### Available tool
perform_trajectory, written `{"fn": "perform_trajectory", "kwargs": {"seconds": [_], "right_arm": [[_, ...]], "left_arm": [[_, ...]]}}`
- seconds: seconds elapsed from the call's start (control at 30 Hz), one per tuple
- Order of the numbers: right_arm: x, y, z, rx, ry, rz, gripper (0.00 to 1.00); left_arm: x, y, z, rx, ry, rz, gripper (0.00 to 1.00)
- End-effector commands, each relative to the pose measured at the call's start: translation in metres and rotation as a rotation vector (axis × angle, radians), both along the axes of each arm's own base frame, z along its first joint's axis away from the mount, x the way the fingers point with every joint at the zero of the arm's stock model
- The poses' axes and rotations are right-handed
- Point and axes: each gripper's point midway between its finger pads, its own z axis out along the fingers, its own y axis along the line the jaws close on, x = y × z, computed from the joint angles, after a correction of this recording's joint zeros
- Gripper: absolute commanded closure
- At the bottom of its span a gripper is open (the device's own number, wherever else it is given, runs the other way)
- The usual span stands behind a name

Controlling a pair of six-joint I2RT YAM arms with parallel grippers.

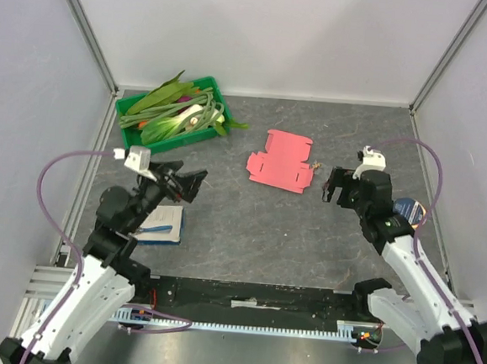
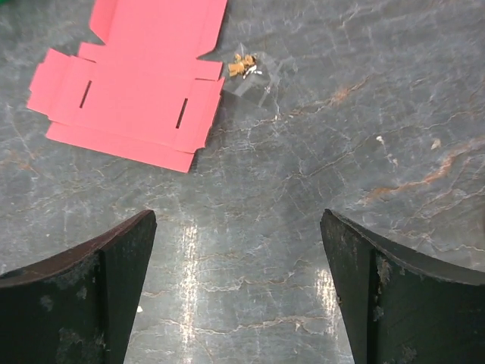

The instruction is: Fold the paper box

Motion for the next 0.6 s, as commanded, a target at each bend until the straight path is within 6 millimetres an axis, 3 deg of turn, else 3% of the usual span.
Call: {"fn": "perform_trajectory", "kwargs": {"seconds": [0.0, 0.07, 0.1, 0.13, 0.17, 0.2, 0.27, 0.3, 0.33, 0.4, 0.57], "right_arm": [[0.032, 0.011, -0.006, 0.012, 0.058, -0.014, 0.02], [0.050, 0.024, -0.004, 0.042, 0.066, 0.024, 0.02], [0.060, 0.031, -0.025, 0.052, 0.127, 0.041, 0.02], [0.075, 0.032, -0.021, 0.077, 0.116, 0.040, 0.02], [0.084, 0.031, -0.028, 0.078, 0.140, 0.026, 0.02], [0.091, 0.035, -0.056, 0.080, 0.222, 0.032, 0.02], [0.112, 0.040, -0.061, 0.134, 0.249, 0.029, 0.02], [0.117, 0.045, -0.082, 0.151, 0.300, 0.040, 0.02], [0.130, 0.049, -0.078, 0.180, 0.285, 0.041, 0.02], [0.138, 0.055, -0.096, 0.204, 0.328, 0.041, 0.02], [0.158, 0.073, -0.105, 0.326, 0.327, 0.062, 0.03]], "left_arm": [[0.033, 0.020, -0.027, -0.056, 0.329, 0.212, 0.00], [0.040, 0.016, -0.035, -0.029, 0.405, 0.214, 0.01], [0.041, 0.014, -0.039, -0.023, 0.430, 0.210, 0.01], [0.042, 0.012, -0.032, -0.029, 0.436, 0.201, 0.01], [0.040, 0.013, -0.043, -0.007, 0.496, 0.209, 0.01], [0.036, 0.008, -0.043, -0.005, 0.514, 0.177, 0.00], [0.029, -0.004, -0.038, -0.001, 0.515, 0.093, 0.00], [0.028, -0.009, -0.038, -0.003, 0.514, 0.060, 0.00], [0.020, -0.018, -0.043, 0.001, 0.532, -0.003, 0.01], [0.017, -0.024, -0.053, 0.003, 0.568, -0.040, 0.00], [0.002, -0.047, -0.073, 0.015, 0.636, -0.209, 0.00]]}}
